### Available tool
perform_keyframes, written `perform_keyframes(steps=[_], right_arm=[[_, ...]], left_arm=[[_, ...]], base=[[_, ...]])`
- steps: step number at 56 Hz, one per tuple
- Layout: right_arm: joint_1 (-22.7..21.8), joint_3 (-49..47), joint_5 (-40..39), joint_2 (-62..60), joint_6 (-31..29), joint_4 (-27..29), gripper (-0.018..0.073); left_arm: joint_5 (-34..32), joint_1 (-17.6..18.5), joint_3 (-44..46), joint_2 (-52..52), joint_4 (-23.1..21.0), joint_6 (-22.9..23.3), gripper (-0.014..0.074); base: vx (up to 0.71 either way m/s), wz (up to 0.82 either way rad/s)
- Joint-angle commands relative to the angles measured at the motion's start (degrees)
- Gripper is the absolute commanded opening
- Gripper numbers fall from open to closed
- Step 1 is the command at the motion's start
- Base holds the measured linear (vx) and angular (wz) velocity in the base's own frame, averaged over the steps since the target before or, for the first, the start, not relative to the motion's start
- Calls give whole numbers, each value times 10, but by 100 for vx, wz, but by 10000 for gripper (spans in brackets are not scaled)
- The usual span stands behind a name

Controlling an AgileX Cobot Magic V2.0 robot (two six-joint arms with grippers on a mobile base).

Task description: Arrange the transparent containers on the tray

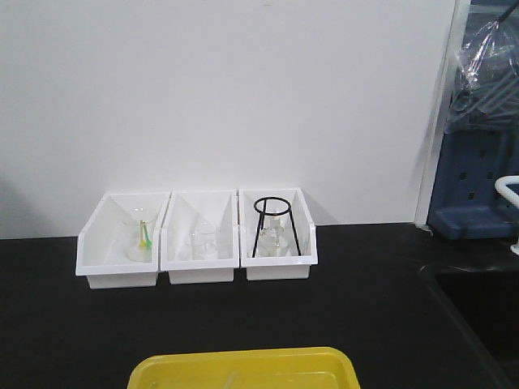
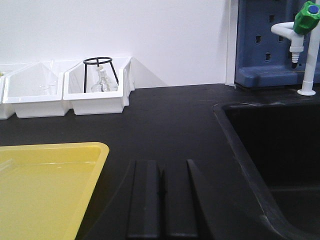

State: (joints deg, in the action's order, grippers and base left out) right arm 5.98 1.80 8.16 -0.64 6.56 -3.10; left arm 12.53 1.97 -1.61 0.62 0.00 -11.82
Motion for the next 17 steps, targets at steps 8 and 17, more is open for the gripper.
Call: perform_keyframes(steps=[8,17], right_arm=[[-2,5,-47,0,-6,0,-13],[-2,5,-47,0,-6,0,-13]], left_arm=[[-48,0,-21,14,-5,1,-6],[-48,0,-21,14,-5,1,-6]], base=[[0,0],[0,0]])
